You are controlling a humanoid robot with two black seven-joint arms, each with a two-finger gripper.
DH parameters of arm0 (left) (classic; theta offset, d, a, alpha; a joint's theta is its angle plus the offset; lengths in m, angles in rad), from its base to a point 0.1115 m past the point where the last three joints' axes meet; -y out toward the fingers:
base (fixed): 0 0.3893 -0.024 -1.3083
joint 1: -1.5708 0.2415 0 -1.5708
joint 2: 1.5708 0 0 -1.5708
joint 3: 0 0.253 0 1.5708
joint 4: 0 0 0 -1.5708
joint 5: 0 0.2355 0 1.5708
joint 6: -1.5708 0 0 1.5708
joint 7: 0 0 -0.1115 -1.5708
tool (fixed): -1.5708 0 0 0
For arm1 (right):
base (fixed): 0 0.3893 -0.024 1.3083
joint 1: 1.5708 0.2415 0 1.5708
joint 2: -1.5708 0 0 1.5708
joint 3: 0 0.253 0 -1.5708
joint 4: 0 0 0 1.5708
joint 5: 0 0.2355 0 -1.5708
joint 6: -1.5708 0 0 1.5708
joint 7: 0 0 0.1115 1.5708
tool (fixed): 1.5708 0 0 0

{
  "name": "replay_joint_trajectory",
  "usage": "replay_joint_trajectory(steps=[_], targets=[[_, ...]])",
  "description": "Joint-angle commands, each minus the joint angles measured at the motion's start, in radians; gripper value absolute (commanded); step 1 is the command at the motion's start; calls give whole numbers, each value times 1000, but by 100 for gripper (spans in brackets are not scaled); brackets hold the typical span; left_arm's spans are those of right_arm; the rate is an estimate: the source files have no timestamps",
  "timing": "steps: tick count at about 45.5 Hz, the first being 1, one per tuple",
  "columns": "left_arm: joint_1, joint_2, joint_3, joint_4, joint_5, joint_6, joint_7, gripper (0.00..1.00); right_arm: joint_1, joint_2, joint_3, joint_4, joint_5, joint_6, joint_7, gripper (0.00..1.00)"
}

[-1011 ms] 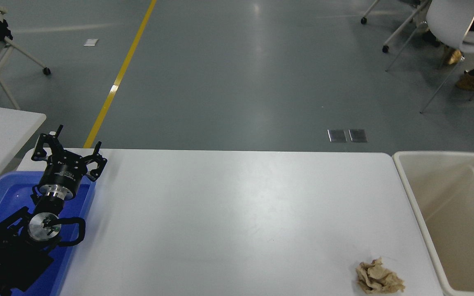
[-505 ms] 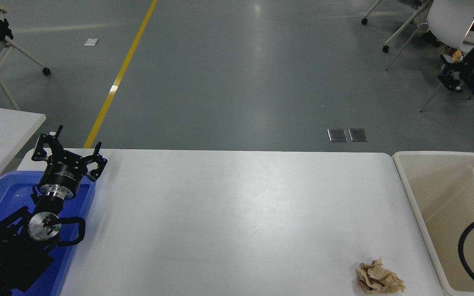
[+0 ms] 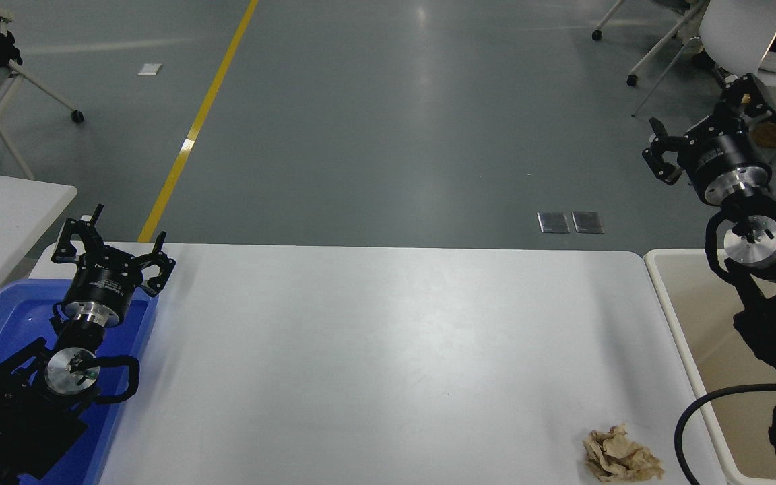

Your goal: Clean the table surface

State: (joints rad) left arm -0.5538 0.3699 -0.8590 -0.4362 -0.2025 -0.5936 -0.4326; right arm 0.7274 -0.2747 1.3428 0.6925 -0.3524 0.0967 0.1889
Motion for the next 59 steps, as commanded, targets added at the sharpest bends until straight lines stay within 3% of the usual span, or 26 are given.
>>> replay_joint_trajectory(steps=[1, 18, 31, 59], targets=[[0, 0, 0, -1, 0, 0, 0, 100, -78, 71, 65, 9, 0, 3, 35, 98], [0, 0, 0, 1, 0, 0, 0, 100, -151, 72, 24, -2, -3, 17, 61, 98], [0, 0, 0, -1, 0, 0, 0, 100, -152, -12, -146, -41, -14, 21, 179, 98], [0, 0, 0, -1, 0, 0, 0, 100, -132, -35, -189, -85, 3, 18, 181, 98]])
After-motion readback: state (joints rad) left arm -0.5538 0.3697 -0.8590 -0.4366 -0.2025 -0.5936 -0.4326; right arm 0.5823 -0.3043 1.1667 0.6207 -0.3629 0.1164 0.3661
